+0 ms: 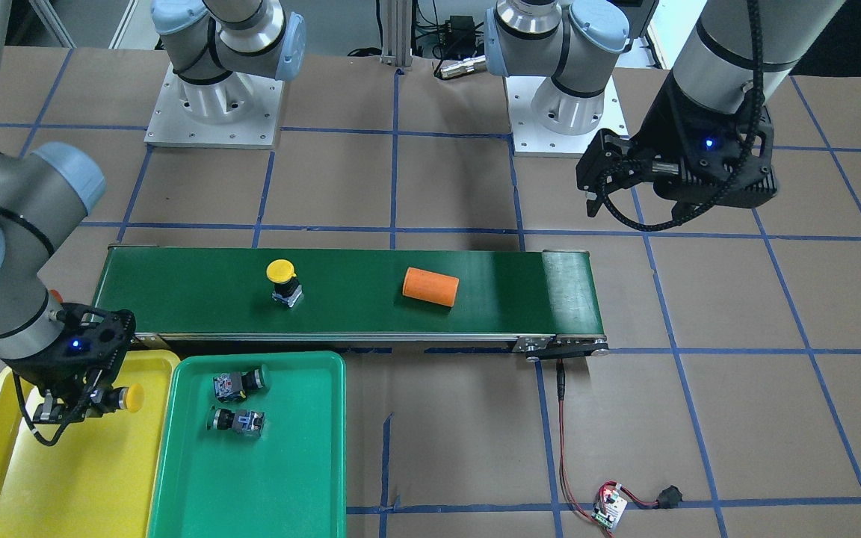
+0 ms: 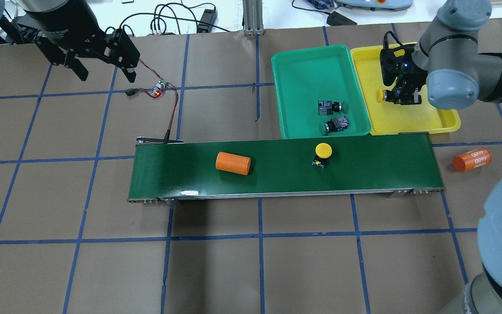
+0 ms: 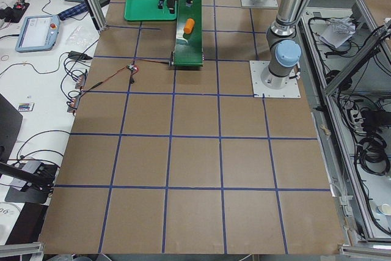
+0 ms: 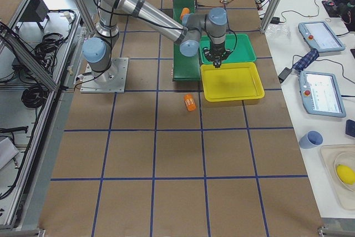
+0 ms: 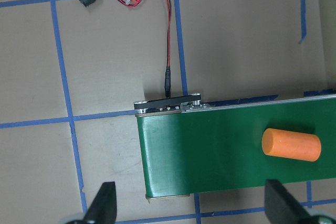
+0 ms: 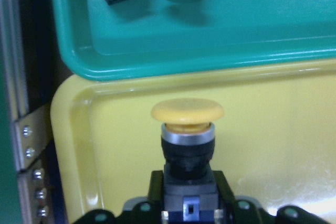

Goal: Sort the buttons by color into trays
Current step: 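Carry the yellow button with the right gripper into the yellow tray, then move the right gripper back to the belt and grasp the next yellow button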

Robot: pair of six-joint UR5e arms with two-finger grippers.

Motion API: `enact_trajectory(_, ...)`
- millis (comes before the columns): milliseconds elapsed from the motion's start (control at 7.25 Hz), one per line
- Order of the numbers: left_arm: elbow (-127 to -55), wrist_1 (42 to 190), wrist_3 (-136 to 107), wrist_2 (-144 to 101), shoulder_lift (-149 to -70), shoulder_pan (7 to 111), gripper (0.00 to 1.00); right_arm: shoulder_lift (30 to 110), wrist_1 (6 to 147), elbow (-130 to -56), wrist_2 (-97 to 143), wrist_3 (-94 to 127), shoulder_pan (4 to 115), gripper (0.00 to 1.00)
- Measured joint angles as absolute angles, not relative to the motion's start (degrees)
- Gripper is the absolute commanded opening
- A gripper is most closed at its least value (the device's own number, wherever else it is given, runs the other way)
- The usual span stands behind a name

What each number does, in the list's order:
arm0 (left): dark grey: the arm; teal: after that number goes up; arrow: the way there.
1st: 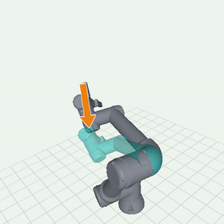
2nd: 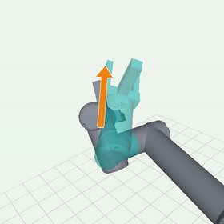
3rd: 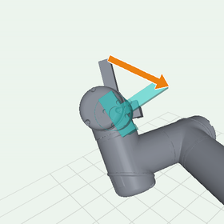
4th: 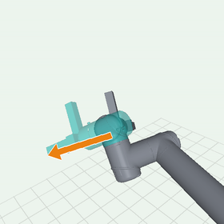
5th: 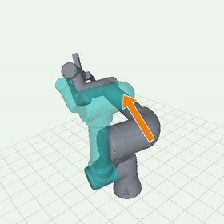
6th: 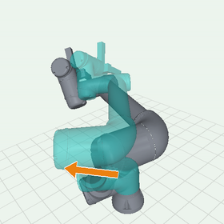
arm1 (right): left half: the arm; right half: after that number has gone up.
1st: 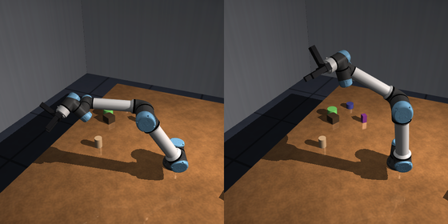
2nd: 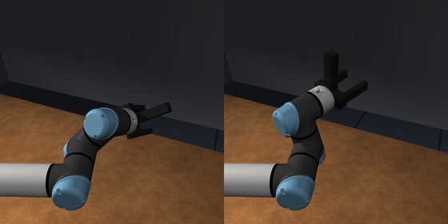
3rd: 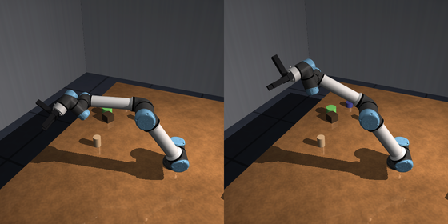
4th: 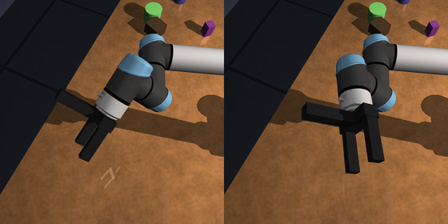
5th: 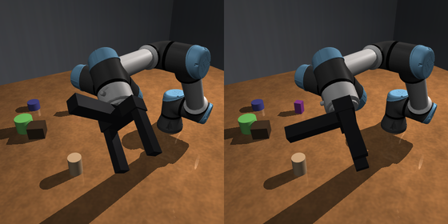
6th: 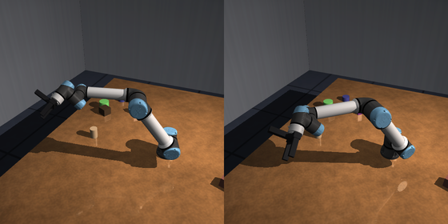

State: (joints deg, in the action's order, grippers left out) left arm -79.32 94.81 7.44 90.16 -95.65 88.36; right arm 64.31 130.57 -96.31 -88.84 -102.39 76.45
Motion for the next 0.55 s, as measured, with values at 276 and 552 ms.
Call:
enact_trajectory(276, -79.87, 95.29, 6.61, 89.94, -94.89, 90.02, 1.0, 62.53, 128.18, -94.87, -88.16, -103.15, 75.02, 0.99)
enact_trajectory(552, -80.65, 95.07, 4.6, 89.97, -94.95, 91.43, 1.0, 67.82, 120.79, -95.77, -87.98, -103.46, 74.85, 0.96)
